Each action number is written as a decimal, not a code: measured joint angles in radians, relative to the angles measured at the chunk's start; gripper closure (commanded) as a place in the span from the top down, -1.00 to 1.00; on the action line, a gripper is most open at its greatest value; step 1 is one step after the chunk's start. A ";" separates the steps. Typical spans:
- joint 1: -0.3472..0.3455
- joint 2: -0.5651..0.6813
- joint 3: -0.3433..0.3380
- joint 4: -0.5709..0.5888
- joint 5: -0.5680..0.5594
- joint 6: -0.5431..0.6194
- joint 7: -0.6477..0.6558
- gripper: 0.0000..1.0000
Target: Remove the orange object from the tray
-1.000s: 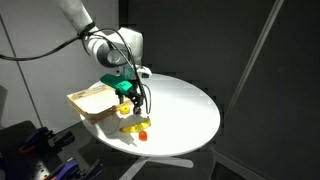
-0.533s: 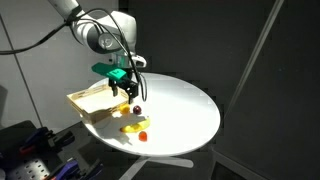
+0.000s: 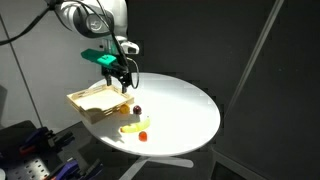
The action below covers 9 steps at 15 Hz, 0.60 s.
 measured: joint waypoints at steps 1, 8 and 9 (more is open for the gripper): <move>0.005 -0.012 0.000 -0.004 0.000 0.000 0.017 1.00; 0.020 -0.046 0.000 -0.014 0.000 -0.027 0.062 1.00; 0.021 -0.044 0.000 -0.014 0.000 -0.026 0.062 1.00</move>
